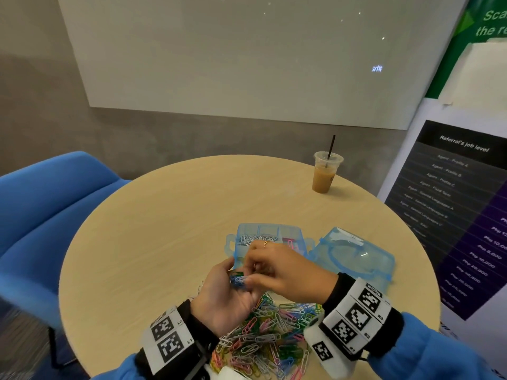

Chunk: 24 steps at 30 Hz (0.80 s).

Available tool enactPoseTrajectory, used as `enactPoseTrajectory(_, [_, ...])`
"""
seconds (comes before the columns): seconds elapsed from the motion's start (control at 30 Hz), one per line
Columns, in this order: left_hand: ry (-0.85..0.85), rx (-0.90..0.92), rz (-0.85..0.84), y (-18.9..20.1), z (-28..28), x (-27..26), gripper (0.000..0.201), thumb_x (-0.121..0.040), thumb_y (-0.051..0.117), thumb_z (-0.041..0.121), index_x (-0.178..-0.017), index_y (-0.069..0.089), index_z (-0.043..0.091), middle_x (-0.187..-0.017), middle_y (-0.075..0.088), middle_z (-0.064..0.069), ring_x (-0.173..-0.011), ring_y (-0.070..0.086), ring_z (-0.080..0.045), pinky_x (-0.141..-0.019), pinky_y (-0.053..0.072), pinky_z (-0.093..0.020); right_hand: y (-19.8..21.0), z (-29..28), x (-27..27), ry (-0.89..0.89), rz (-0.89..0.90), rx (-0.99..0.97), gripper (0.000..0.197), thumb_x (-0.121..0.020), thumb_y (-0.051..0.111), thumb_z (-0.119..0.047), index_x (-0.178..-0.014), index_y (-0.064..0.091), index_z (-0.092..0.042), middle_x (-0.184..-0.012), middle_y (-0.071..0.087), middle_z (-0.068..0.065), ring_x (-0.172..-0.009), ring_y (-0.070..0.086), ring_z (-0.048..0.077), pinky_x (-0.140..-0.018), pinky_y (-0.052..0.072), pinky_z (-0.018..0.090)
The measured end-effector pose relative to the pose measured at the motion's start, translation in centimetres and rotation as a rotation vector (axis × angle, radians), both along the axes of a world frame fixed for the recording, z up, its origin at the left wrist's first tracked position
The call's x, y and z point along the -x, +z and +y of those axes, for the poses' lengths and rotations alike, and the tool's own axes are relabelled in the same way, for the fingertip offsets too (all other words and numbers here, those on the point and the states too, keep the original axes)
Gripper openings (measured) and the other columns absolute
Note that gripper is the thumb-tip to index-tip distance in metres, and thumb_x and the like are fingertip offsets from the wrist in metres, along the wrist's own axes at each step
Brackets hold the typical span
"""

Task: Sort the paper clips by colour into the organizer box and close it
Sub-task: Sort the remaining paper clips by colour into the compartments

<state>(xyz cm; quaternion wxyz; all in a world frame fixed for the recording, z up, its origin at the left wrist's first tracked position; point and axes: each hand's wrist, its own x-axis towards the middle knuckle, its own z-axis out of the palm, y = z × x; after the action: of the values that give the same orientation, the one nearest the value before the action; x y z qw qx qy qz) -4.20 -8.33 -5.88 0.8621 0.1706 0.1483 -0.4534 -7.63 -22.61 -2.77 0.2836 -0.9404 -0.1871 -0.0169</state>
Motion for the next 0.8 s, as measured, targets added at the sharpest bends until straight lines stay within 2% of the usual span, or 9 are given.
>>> enactPoseTrajectory(0.13, [-0.002,-0.002,-0.048,-0.1,0.3,-0.2,0.054,-0.103,0.031,0.035,-0.113,0.061,-0.01,-0.128,0.058,-0.019,-0.108,0.059,-0.025,-0.069,0.06,-0.041,0.5,-0.4,0.0,-0.019,0.095,-0.171,0.011,-0.092,0.064,-0.02,-0.092,0.065,-0.009,-0.087,0.061,0.0,-0.071,0.054,0.006,-0.066,0.044,0.022])
enactPoseTrajectory(0.2, [-0.004,-0.032,-0.061,0.1,0.3,-0.2,0.055,-0.104,0.03,0.034,-0.119,0.056,-0.013,-0.125,0.06,-0.029,-0.107,0.065,-0.034,-0.077,0.053,-0.055,0.8,-0.9,-0.4,-0.057,0.087,-0.245,0.01,-0.093,0.063,-0.019,-0.092,0.063,-0.009,-0.084,0.064,0.002,-0.073,0.058,0.013,-0.068,0.048,0.028])
enactPoseTrajectory(0.27, [-0.015,-0.076,-0.074,0.3,0.2,-0.2,0.058,-0.105,0.028,0.033,-0.115,0.055,-0.018,-0.117,0.062,-0.034,-0.1,0.067,-0.041,-0.08,0.051,-0.055,0.9,-1.5,-1.2,-0.157,0.007,-0.315,0.008,-0.093,0.063,-0.017,-0.09,0.063,-0.01,-0.082,0.067,0.005,-0.073,0.061,0.018,-0.07,0.051,0.033])
enactPoseTrajectory(0.33, [-0.034,-0.105,-0.075,0.2,0.2,-0.2,0.061,-0.105,0.027,0.033,-0.121,0.052,-0.019,-0.119,0.061,-0.033,-0.114,0.059,-0.043,-0.087,0.051,-0.053,0.8,-2.3,-2.7,-0.302,-0.093,-0.387,0.007,-0.091,0.065,-0.016,-0.086,0.063,-0.012,-0.077,0.07,0.004,-0.068,0.062,0.013,-0.067,0.053,0.031])
enactPoseTrajectory(0.4, [-0.043,-0.111,-0.073,0.2,0.2,-0.3,0.061,-0.105,0.026,0.034,-0.121,0.052,-0.019,-0.121,0.061,-0.033,-0.12,0.054,-0.043,-0.079,0.049,-0.059,0.4,-3.3,-4.4,-0.423,-0.138,-0.418,0.005,-0.089,0.067,-0.017,-0.086,0.066,-0.013,-0.077,0.072,0.003,-0.068,0.064,0.014,-0.071,0.056,0.037])
enactPoseTrajectory(0.47, [-0.049,-0.111,-0.078,0.2,0.2,-0.4,0.061,-0.105,0.026,0.034,-0.12,0.052,-0.019,-0.121,0.061,-0.033,-0.121,0.054,-0.043,-0.076,0.048,-0.061,-0.1,-4.2,-5.8,-0.497,-0.066,-0.326,0.014,-0.088,0.069,-0.022,-0.098,0.069,-0.012,-0.09,0.073,0.005,-0.083,0.067,0.016,-0.085,0.055,0.041])
enactPoseTrajectory(0.57, [-0.045,-0.106,-0.09,0.2,0.4,-0.6,0.061,-0.106,0.025,0.035,-0.121,0.052,-0.018,-0.121,0.061,-0.032,-0.122,0.054,-0.043,-0.088,0.051,-0.053,-0.4,-4.8,-5.8,-0.51,0.055,-0.013,0.041,-0.089,0.068,-0.03,-0.124,0.062,-0.008,-0.122,0.066,0.007,-0.114,0.06,0.017,-0.101,0.047,0.033])
enactPoseTrajectory(0.7, [-0.036,-0.07,-0.098,0.2,0.5,-0.9,0.061,-0.106,0.025,0.035,-0.122,0.052,-0.017,-0.121,0.061,-0.033,-0.121,0.055,-0.042,-0.076,0.048,-0.061,0.2,-3.4,-3.4,-0.328,-0.044,0.0,0.023,-0.092,0.063,-0.029,-0.111,0.069,-0.019,-0.118,0.066,0.0,-0.112,0.058,0.011,-0.095,0.049,0.033])
enactPoseTrajectory(0.8, [-0.014,-0.031,-0.079,-0.2,0.4,-0.9,0.059,-0.105,0.027,0.035,-0.119,0.052,-0.016,-0.119,0.062,-0.025,-0.117,0.057,-0.036,-0.076,0.049,-0.062,0.4,-2.1,-1.6,-0.131,-0.078,-0.023,0.013,-0.091,0.065,-0.028,-0.096,0.074,-0.021,-0.11,0.064,-0.006,-0.101,0.057,0.002,-0.085,0.049,0.023])
